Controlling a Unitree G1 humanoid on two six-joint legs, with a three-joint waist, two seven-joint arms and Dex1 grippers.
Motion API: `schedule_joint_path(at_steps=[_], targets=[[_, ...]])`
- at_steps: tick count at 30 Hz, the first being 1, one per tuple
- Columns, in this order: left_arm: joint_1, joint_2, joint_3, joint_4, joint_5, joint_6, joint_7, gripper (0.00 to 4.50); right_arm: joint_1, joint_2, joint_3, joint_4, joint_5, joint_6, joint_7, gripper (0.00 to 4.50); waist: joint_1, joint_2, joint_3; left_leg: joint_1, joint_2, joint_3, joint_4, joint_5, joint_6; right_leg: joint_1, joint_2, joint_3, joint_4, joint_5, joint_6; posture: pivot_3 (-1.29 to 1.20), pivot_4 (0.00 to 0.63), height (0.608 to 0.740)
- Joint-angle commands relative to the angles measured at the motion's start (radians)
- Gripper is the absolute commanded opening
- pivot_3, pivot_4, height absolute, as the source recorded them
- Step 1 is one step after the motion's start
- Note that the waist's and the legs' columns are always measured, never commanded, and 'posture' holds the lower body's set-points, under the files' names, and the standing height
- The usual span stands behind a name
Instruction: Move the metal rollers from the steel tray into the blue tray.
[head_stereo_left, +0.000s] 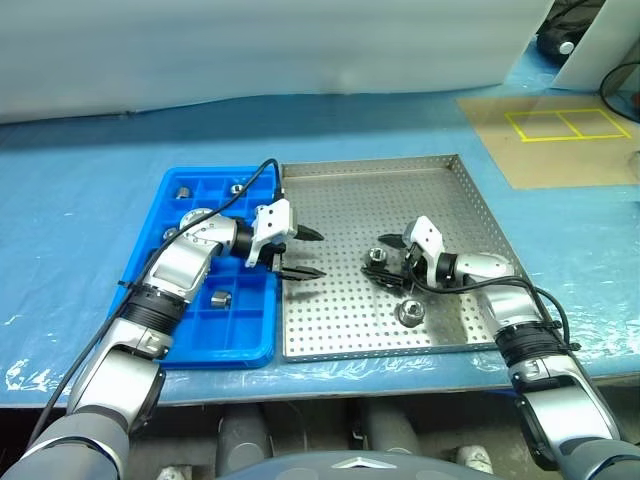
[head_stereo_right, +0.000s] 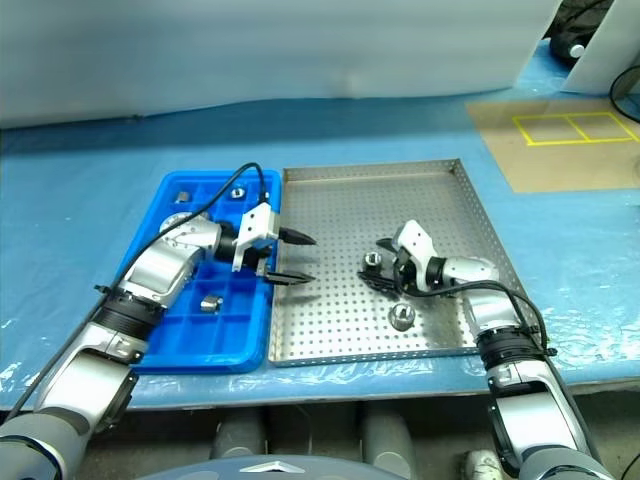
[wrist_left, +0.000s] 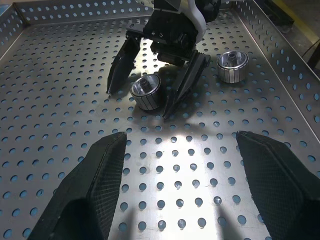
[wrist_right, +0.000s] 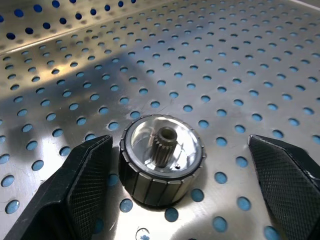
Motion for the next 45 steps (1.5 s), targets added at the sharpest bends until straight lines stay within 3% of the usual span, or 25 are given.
schedule_joint_path(at_steps=[1,5,8,13,15,16,18,25,32,45], targets=[[0.000,0.013,0.035,-0.058,-0.036,0.013,-0.009,3.69,-0.017,-0.001,-0.002,0.004,-0.005,-0.030,0.015,4.50,0.001,0.000,0.000,0.000,0.000,0.000,0.000,0.000,0.000,0.000,0.000,0.000,0.000,0.000,0.000,-0.10,0.150,0.740],[0.013,0.019,0.022,-0.080,-0.049,0.017,-0.041,3.69,-0.025,-0.004,-0.005,0.008,-0.003,-0.034,0.020,4.50,0.002,0.000,0.000,0.000,0.000,0.000,0.000,0.000,0.000,0.000,0.000,0.000,0.000,0.000,0.000,-0.10,0.150,0.740],[0.011,0.016,0.021,-0.078,-0.048,0.017,-0.047,3.75,-0.026,-0.003,-0.006,0.013,-0.007,-0.047,0.016,3.87,0.002,0.000,0.000,0.000,0.001,0.000,0.000,0.000,0.000,0.000,0.000,0.000,0.000,0.000,0.000,-0.11,0.150,0.740],[0.003,0.017,0.024,-0.055,-0.036,0.003,-0.044,3.75,-0.027,0.002,-0.001,0.002,-0.009,-0.048,0.014,2.28,0.002,0.000,0.000,0.001,0.001,0.001,0.000,0.000,0.000,0.000,0.000,0.000,0.000,0.000,0.000,-0.12,0.150,0.740],[0.004,0.018,0.025,-0.058,-0.037,0.007,-0.045,3.75,-0.026,0.002,-0.003,-0.001,-0.003,-0.051,0.020,2.28,0.002,0.000,0.000,0.001,0.001,0.001,0.000,0.000,0.000,0.000,0.000,0.000,0.000,0.000,0.000,-0.11,0.150,0.740],[0.005,0.019,0.025,-0.060,-0.037,0.008,-0.045,3.75,-0.028,0.002,-0.004,-0.001,-0.002,-0.049,0.019,1.92,0.002,0.000,0.000,0.001,0.001,0.001,0.000,0.000,0.000,0.000,0.000,0.000,0.000,0.000,0.000,-0.11,0.150,0.740],[0.005,0.022,0.029,-0.059,-0.036,0.006,-0.043,3.75,-0.034,0.000,-0.003,0.001,-0.014,-0.052,0.005,1.75,0.002,0.000,0.000,0.001,0.001,0.001,0.000,0.000,0.000,0.000,0.000,0.000,0.000,0.000,0.000,-0.11,0.150,0.740],[-0.008,0.050,0.086,-0.090,-0.081,0.063,-0.026,3.75,-0.100,0.023,-0.009,-0.055,0.008,-0.038,0.013,1.75,0.000,0.000,0.000,0.000,0.002,0.001,-0.001,0.000,0.000,-0.001,0.000,0.000,0.000,0.000,0.000,-0.07,0.150,0.740],[0.006,0.142,0.176,-0.143,-0.119,0.123,-0.003,3.75,-0.230,0.103,0.022,-0.105,0.036,-0.019,0.074,1.75,0.006,0.000,0.000,0.000,0.002,0.001,-0.004,0.001,-0.002,-0.003,0.000,-0.001,-0.001,0.000,0.000,0.03,0.150,0.740],[0.287,0.285,0.389,-0.397,-0.145,0.211,0.204,3.75,-0.468,0.323,0.073,0.230,0.003,-0.202,0.173,1.75,0.070,0.000,0.001,-0.002,0.006,-0.002,-0.010,0.002,-0.004,-0.006,-0.001,-0.012,-0.001,-0.004,-0.007,0.31,0.150,0.740]])
